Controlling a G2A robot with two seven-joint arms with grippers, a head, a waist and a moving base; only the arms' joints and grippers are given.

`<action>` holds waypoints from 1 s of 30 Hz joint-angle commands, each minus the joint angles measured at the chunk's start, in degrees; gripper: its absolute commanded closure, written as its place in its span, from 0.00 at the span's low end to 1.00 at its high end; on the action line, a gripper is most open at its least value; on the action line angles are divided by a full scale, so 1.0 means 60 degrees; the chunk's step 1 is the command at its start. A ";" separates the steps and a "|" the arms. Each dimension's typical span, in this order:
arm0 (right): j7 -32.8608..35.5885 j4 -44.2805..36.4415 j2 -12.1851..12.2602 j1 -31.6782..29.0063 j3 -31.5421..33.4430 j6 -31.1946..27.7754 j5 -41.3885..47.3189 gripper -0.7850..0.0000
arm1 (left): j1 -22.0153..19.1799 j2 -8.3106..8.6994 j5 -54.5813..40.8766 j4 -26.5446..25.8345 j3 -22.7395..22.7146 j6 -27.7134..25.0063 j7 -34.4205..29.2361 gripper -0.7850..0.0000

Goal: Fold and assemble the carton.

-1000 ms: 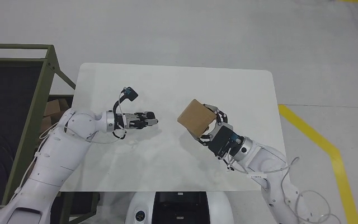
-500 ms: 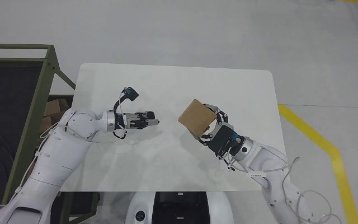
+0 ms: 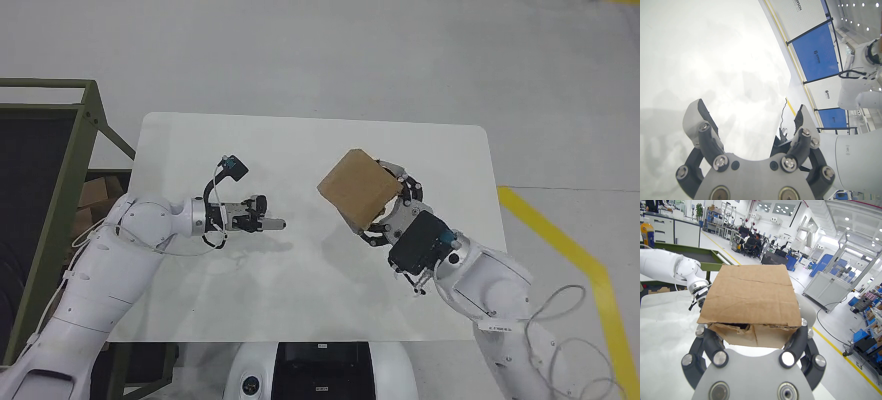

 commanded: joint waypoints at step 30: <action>0.3171 -0.1746 -0.0044 0.3383 0.1240 0.0674 0.5726 1.00 | 0.2199 0.0297 0.1404 -0.2107 -0.2404 -0.1963 0.3151 0.00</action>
